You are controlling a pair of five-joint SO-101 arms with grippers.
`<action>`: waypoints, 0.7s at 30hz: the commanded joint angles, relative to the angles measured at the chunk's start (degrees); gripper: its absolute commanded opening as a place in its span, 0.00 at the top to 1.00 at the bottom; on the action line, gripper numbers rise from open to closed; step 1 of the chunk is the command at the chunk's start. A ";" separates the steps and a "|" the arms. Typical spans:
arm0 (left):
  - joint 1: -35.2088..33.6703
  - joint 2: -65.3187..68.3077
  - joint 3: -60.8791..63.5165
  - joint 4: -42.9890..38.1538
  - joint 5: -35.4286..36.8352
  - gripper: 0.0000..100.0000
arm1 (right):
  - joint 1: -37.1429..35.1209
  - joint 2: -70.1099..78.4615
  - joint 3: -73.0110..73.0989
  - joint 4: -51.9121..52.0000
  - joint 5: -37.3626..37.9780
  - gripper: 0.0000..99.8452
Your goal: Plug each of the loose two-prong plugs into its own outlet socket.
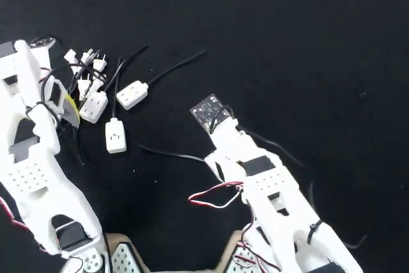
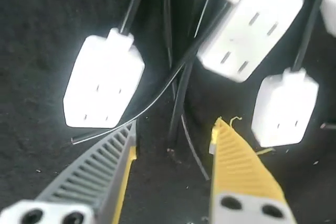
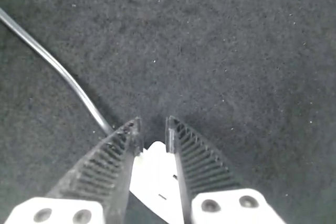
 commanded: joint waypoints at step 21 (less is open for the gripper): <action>2.95 0.88 0.57 0.70 -2.29 0.97 | -0.88 -1.54 0.13 -1.05 0.00 0.92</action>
